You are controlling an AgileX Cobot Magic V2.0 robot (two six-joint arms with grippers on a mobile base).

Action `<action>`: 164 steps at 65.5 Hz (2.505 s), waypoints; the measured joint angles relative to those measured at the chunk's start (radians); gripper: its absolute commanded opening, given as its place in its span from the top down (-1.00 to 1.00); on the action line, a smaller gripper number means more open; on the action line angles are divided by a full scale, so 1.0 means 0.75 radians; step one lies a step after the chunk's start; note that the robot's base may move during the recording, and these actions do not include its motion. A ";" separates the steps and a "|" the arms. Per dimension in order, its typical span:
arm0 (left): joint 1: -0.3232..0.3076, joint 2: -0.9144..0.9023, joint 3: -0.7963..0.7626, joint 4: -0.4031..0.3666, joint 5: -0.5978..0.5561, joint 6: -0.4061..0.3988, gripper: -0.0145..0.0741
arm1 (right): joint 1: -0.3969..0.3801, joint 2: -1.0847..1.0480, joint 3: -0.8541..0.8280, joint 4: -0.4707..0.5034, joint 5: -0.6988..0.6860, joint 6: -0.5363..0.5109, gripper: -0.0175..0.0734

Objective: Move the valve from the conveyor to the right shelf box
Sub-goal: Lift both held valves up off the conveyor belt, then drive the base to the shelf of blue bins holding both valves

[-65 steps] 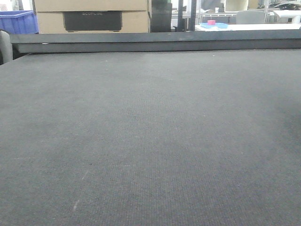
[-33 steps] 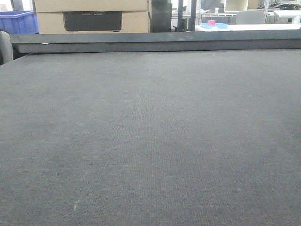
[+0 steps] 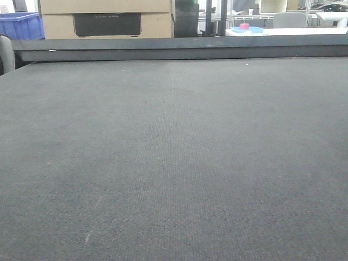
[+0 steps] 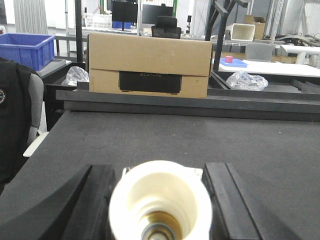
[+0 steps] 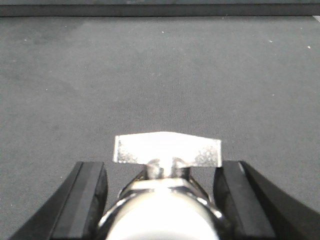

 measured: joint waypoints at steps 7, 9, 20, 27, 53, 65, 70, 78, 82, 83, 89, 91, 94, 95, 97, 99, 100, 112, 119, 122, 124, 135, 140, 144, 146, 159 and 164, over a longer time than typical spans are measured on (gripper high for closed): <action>0.000 -0.005 0.000 0.000 0.000 0.000 0.92 | 0.000 0.000 0.000 0.000 0.000 0.000 0.98; 0.000 -0.005 0.000 0.000 0.000 0.000 0.92 | 0.000 0.000 0.000 0.000 0.000 0.000 0.98; 0.000 -0.008 0.000 0.000 0.000 0.000 0.92 | 0.000 0.000 0.000 0.000 0.000 0.000 0.98; 0.000 -0.008 0.000 0.000 0.000 0.000 0.92 | 0.000 0.000 0.000 0.000 0.000 0.000 0.98; 0.000 -0.008 0.000 0.000 0.000 0.000 0.92 | 0.000 0.000 0.000 0.000 0.000 0.000 0.98; 0.000 -0.008 0.000 0.000 0.000 0.000 0.92 | 0.000 0.000 0.000 0.000 0.000 0.000 0.98; 0.000 -0.008 0.000 0.000 0.000 0.000 0.92 | 0.000 0.000 0.000 0.000 0.000 0.000 0.98; 0.000 -0.008 0.000 0.000 0.000 0.000 0.92 | 0.000 0.000 0.000 0.000 0.000 0.000 0.98; 0.000 -0.008 0.000 0.000 0.000 0.000 0.92 | 0.000 0.000 0.000 0.000 0.000 0.000 0.98; 0.000 -0.008 0.000 0.000 0.000 0.000 0.92 | 0.000 0.000 0.000 0.000 0.000 0.000 0.98; 0.000 -0.008 0.000 0.000 0.000 0.000 0.92 | 0.000 0.000 0.000 0.000 0.000 0.000 0.98; 0.000 -0.008 0.000 0.000 0.000 0.000 0.92 | 0.000 0.000 0.000 0.000 0.000 0.000 0.98; 0.000 -0.008 0.000 0.000 0.000 0.000 0.92 | 0.000 0.000 0.000 0.000 0.000 0.000 0.98; 0.000 -0.008 0.000 0.000 0.000 0.000 0.92 | 0.000 0.000 0.000 0.000 0.000 0.000 0.98; 0.000 -0.008 0.000 0.000 0.000 0.000 0.92 | 0.000 0.000 0.000 0.000 0.000 0.000 0.98; 0.000 -0.008 0.000 0.000 0.000 0.000 0.92 | 0.000 0.000 0.000 0.000 0.000 0.000 0.98; 0.000 -0.008 0.000 0.000 0.000 0.000 0.92 | 0.000 0.000 0.000 0.000 0.000 0.000 0.98; 0.000 -0.008 0.000 0.000 0.000 0.000 0.92 | 0.000 0.000 0.000 0.000 0.000 0.000 0.98; 0.000 -0.008 0.000 0.000 0.000 0.000 0.92 | 0.000 0.000 0.000 0.000 0.000 0.000 0.98; 0.000 -0.010 0.000 0.000 0.000 0.000 0.92 | 0.000 0.000 0.000 0.000 0.000 0.000 0.98; 0.000 -0.010 0.000 0.000 0.000 0.000 0.92 | 0.000 0.000 0.000 0.000 0.000 0.000 0.98; 0.000 -0.010 0.000 0.000 -0.002 0.000 0.92 | 0.000 0.000 0.000 0.000 0.000 0.000 0.98; 0.000 -0.011 0.000 0.001 -0.002 0.000 0.92 | 0.000 0.000 0.000 0.000 0.000 0.000 0.98; 0.000 -0.011 0.000 0.001 -0.003 0.000 0.92 | 0.000 0.000 0.000 0.000 0.000 0.000 0.98; 0.000 -0.011 0.000 0.001 -0.003 0.000 0.92 | 0.000 0.000 0.000 0.000 0.000 0.000 0.98; 0.000 -0.011 0.000 0.001 -0.005 0.000 0.92 | 0.000 0.000 0.000 0.000 0.000 0.000 0.98; 0.000 -0.011 0.000 0.001 -0.005 0.000 0.92 | 0.000 0.000 0.000 0.000 0.000 0.000 0.98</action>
